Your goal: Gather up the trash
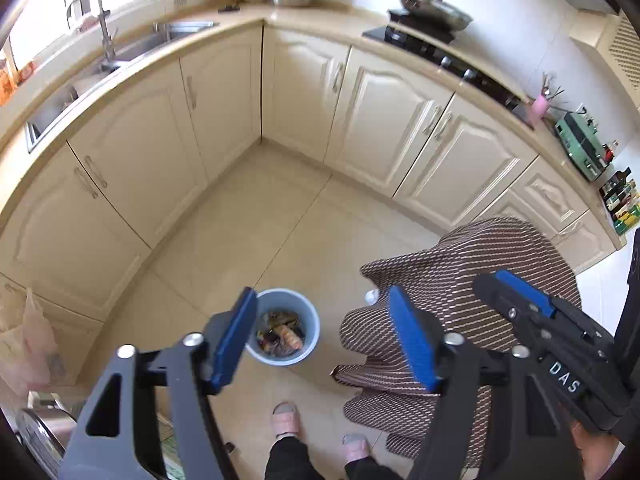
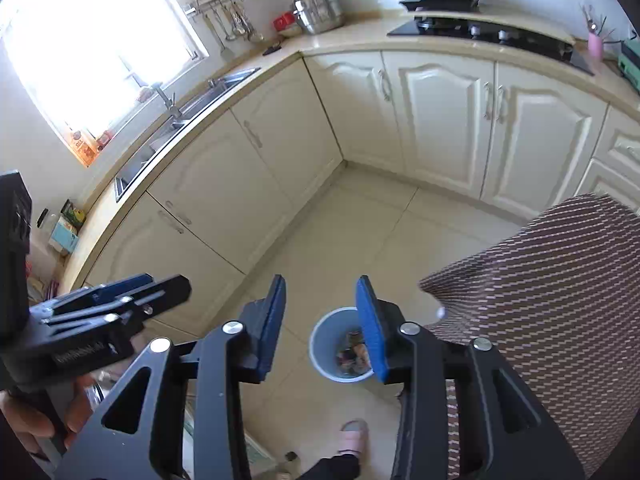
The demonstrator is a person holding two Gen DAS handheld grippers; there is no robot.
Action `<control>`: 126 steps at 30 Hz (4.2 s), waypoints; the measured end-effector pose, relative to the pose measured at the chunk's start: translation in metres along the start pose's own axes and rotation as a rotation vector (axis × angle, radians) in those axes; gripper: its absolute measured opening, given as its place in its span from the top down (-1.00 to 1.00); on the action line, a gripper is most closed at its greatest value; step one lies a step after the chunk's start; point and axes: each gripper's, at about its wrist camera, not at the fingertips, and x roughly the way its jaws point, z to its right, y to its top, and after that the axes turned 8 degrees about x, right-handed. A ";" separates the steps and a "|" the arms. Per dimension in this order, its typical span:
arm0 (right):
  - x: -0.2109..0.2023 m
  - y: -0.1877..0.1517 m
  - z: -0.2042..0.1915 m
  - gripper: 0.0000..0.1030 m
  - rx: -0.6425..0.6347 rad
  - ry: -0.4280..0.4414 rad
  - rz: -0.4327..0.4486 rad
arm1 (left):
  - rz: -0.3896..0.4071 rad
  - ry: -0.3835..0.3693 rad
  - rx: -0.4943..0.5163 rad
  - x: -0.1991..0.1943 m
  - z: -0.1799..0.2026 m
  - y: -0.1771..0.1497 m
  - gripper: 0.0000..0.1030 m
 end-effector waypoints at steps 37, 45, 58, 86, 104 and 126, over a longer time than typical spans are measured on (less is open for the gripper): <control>-0.287 -0.146 0.029 -0.70 -0.068 -0.177 0.455 | 0.452 0.039 0.193 -0.278 0.164 -0.146 -0.63; -0.315 -0.184 -0.001 -0.79 -0.078 -0.211 0.527 | 0.523 0.020 0.239 -0.324 0.155 -0.192 -0.67; -0.349 -0.222 -0.013 -0.85 -0.065 -0.270 0.594 | 0.624 0.020 0.306 -0.370 0.154 -0.243 -0.76; -0.360 -0.234 -0.022 -0.85 -0.076 -0.265 0.606 | 0.655 0.007 0.316 -0.387 0.147 -0.256 -0.76; -0.360 -0.235 -0.024 -0.85 -0.074 -0.272 0.594 | 0.637 0.002 0.319 -0.380 0.146 -0.252 -0.76; -0.357 -0.237 -0.031 -0.85 -0.059 -0.280 0.581 | 0.633 -0.002 0.323 -0.377 0.147 -0.254 -0.76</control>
